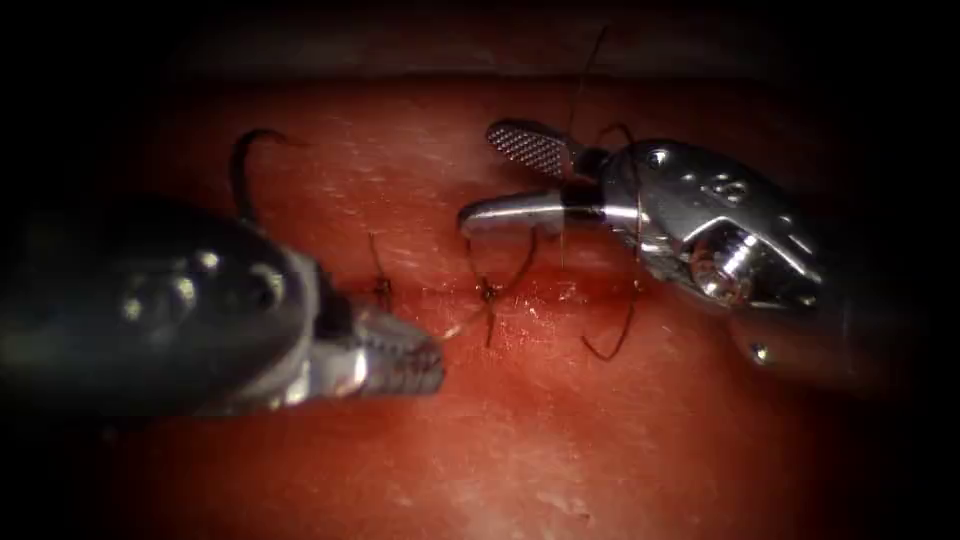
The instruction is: Wound Closure
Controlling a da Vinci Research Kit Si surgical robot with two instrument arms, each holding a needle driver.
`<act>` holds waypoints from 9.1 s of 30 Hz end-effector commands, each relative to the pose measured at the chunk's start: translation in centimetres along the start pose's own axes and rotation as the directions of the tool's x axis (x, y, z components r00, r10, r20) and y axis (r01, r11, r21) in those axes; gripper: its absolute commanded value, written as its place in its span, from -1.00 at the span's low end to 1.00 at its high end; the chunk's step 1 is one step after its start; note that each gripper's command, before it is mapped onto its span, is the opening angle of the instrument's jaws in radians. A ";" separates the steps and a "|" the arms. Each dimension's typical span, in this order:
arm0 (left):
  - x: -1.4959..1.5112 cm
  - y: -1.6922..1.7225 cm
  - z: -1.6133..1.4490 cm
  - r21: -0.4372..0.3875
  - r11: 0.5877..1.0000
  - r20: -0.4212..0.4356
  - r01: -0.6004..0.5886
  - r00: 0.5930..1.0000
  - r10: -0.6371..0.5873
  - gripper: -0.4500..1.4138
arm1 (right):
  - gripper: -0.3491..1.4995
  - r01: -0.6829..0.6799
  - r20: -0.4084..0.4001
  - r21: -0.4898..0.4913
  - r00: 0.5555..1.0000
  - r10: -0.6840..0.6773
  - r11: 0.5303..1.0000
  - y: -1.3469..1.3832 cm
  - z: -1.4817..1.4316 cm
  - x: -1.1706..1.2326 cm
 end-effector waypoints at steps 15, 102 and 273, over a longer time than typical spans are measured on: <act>0.42 -0.94 0.38 0.061 0.998 -0.015 -0.012 1.000 0.013 -0.89 | 0.51 -0.014 0.071 0.184 0.998 0.001 0.983 -0.28 0.19 -0.17; -0.24 -0.72 1.71 0.041 0.999 -0.021 -0.021 1.000 0.021 -0.89 | -1.00 -0.461 -0.257 -0.427 0.887 0.384 0.778 0.98 -0.04 -0.45; -0.12 -0.71 2.15 -0.168 0.986 -0.152 -0.002 0.988 -0.024 -0.89 | -0.16 0.158 0.123 0.650 0.943 -0.309 0.743 0.03 -0.64 0.22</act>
